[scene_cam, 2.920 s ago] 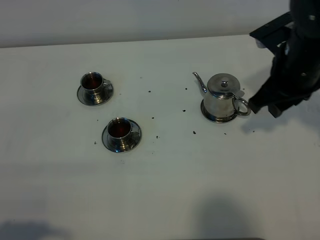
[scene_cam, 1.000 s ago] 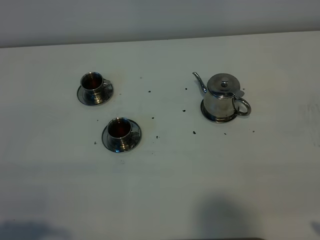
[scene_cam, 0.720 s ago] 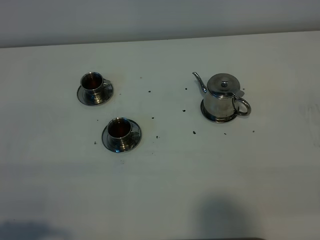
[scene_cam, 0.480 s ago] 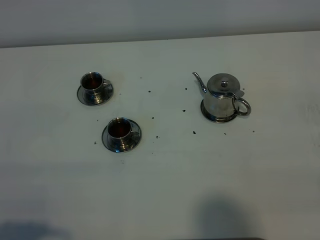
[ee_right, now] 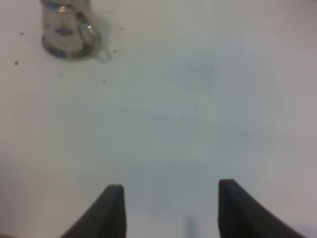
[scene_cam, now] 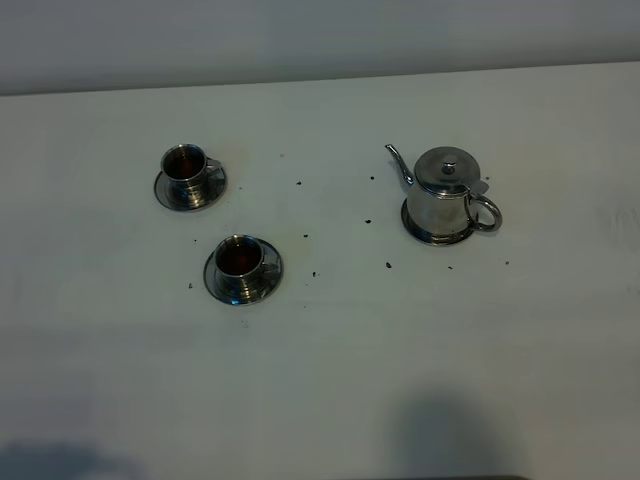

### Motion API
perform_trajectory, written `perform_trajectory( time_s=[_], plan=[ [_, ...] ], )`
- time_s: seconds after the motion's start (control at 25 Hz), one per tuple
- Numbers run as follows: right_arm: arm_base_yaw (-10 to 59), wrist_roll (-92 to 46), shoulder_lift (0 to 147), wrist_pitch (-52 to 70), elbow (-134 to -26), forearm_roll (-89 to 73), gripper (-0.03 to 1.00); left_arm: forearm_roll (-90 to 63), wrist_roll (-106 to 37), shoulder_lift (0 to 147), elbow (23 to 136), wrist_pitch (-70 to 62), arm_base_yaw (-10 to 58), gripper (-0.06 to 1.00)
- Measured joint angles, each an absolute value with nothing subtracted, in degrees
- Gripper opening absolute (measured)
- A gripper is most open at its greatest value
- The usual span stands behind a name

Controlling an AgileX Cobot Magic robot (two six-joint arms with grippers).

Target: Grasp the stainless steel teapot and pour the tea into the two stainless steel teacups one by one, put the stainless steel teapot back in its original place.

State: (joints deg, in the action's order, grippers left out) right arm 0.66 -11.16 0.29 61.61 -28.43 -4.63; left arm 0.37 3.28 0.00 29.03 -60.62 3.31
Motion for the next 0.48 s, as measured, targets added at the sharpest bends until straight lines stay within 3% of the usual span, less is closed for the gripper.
perform_trajectory(
  time_s=[0.48],
  plan=[
    [-2.91,-8.99,-0.35,61.61,-28.32,-3.99,0.42,0.37,3.22,0.0,29.03,-60.62,3.31,0.45]
  ],
)
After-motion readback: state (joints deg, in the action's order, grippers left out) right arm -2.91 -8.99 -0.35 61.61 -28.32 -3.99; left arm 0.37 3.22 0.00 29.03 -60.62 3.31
